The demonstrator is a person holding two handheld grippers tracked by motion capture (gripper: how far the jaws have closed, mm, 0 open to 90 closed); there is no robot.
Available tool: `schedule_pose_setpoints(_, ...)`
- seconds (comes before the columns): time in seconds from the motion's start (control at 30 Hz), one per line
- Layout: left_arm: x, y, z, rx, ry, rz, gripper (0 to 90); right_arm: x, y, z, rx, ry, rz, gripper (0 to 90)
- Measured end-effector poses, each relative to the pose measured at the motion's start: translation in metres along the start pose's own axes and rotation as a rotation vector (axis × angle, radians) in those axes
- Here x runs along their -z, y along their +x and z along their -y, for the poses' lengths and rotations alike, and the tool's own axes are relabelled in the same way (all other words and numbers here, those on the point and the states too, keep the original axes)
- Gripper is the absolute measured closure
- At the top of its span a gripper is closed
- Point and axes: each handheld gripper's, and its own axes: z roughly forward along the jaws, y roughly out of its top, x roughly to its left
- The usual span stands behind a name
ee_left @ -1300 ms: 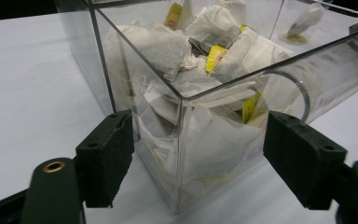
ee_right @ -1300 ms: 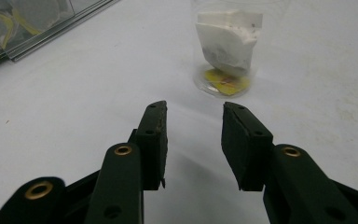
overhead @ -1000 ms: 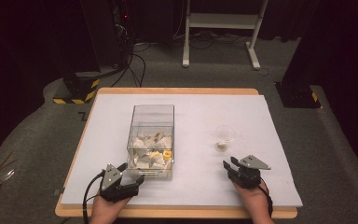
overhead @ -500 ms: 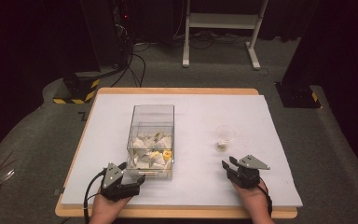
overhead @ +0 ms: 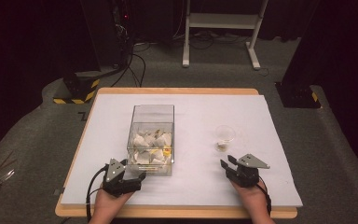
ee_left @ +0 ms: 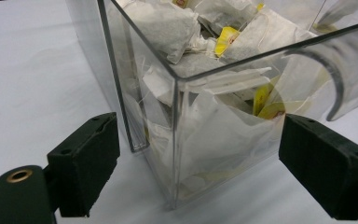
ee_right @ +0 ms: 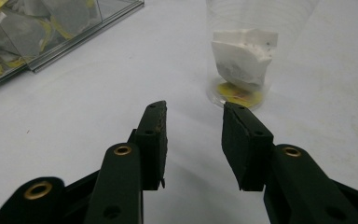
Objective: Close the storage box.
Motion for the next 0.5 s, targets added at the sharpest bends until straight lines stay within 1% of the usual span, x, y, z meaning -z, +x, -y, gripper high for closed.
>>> schedule_pose_setpoints(0.03,0.0,0.0,0.0,-0.001,0.001,-0.002,12.0,0.0,0.0,0.0,0.002,0.0,0.001,60.9)
schedule_pose_setpoints(0.07,-0.002,0.001,0.0,0.007,0.0,0.001,12.0,0.0,0.0,0.0,0.003,0.001,0.001,60.8)
schedule_pose_setpoints(0.2,-0.005,0.002,-0.002,0.003,-0.003,-0.007,12.0,0.0,0.0,0.001,0.002,0.006,0.005,60.8)
schedule_pose_setpoints(0.3,-0.008,0.004,-0.003,0.016,-0.005,-0.006,12.0,0.001,-0.001,0.001,-0.001,0.004,0.007,60.9)
schedule_pose_setpoints(0.5,-0.012,0.006,-0.005,0.02,-0.003,-0.008,12.0,0.003,-0.002,0.001,-0.005,0.0,0.011,60.9)
